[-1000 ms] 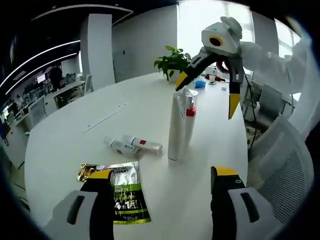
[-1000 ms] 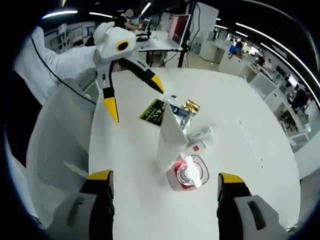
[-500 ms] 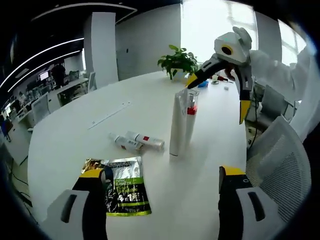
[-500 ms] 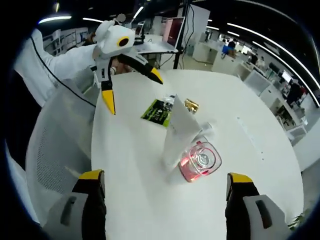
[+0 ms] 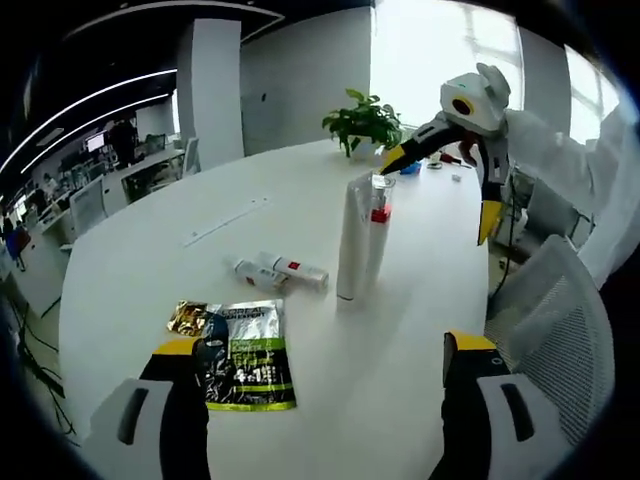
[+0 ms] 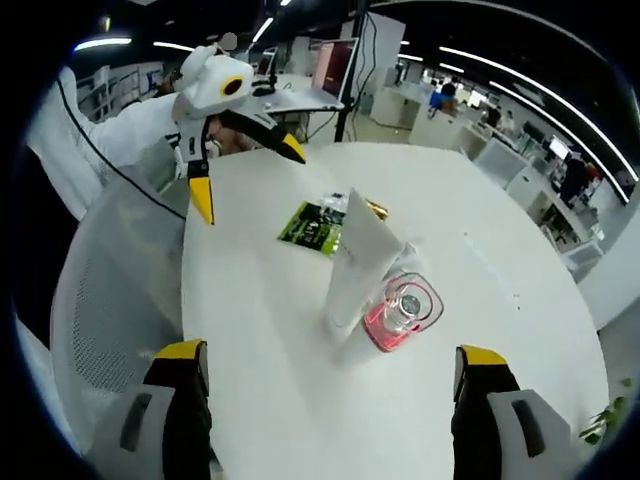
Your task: Arrange the skincare products in the storage area until every visible bottle or jar stands upright without overlapping.
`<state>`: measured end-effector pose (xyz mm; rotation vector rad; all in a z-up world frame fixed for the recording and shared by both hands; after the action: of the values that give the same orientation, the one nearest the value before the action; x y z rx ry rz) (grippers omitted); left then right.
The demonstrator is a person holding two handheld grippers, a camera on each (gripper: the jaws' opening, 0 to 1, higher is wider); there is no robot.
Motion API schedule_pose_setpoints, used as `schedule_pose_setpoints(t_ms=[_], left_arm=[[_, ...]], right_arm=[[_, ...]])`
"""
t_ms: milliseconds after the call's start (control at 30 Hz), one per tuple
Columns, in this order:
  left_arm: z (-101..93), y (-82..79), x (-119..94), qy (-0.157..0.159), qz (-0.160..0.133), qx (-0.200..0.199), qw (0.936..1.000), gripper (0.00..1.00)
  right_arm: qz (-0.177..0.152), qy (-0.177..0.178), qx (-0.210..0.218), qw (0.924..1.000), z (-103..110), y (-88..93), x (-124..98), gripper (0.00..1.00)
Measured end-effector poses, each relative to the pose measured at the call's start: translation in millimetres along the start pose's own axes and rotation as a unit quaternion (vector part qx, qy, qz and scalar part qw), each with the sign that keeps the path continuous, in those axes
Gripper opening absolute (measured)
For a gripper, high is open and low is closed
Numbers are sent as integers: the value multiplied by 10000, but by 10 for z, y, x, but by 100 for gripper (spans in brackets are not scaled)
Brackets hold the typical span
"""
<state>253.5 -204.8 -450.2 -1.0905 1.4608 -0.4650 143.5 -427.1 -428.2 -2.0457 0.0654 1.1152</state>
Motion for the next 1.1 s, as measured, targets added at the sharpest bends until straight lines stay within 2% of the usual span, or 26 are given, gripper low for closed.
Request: schedule_pose_setpoints(t_ms=[167, 433, 833, 967, 1100], left_arm=[[-24, -2, -75, -56, -95, -81, 9999, 94], [-63, 11, -153, -177, -181, -164, 9995, 93], [-1, 55, -264, -170, -207, -177, 9995, 97], [-76, 74, -285, -201, -211, -244, 9993, 99], [-54, 99, -308, -199, -208, -264, 9992, 99]], right_arm=[[-46, 204, 185, 9996, 108, 61, -44, 100], [23, 189, 300, 9994, 221, 141, -89, 100], [6, 262, 247, 9994, 235, 92, -163, 100], [0, 266, 283, 9992, 228, 81, -171, 100], [23, 251, 271, 9993, 214, 73, -178, 100]])
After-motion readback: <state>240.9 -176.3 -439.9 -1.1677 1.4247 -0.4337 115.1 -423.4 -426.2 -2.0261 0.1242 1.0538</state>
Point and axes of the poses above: the point that each gripper's makers call its tool centre point, and the gripper's own axes: x roughly forward along the fingers, z roughly to its left, y roughly out of its underside, the point moved 6 cm from there along -x, roughly backward along the fingers, and after that the axes turned 14 degrees about -x, right-handed, at the moved point
